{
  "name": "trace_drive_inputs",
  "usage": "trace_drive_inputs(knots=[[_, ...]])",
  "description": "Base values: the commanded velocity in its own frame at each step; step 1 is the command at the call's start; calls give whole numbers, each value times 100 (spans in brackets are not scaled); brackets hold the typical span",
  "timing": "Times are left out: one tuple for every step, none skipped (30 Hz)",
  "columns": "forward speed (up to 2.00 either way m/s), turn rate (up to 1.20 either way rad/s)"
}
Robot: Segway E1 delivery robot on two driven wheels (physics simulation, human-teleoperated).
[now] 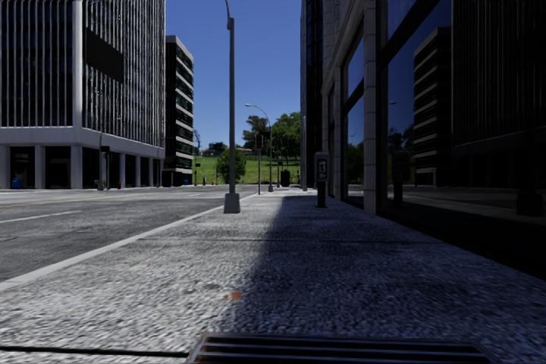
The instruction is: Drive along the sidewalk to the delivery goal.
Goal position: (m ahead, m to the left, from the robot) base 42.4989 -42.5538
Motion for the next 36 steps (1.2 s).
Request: trace_drive_inputs(knots=[[200,0],[200,0],[200,0],[200,0],[200,0],[200,0],[200,-14],[200,-14],[200,-20],[200,-22],[200,-23],[200,-23],[200,-23],[200,-23],[200,-23],[200,-23],[200,-13],[200,0],[200,0],[200,0],[200,0],[200,0],[200,0],[200,0],[200,0],[200,0],[200,0],[200,0],[200,0],[200,0],[200,0],[200,0],[200,0],[200,0],[200,0],[200,0]])
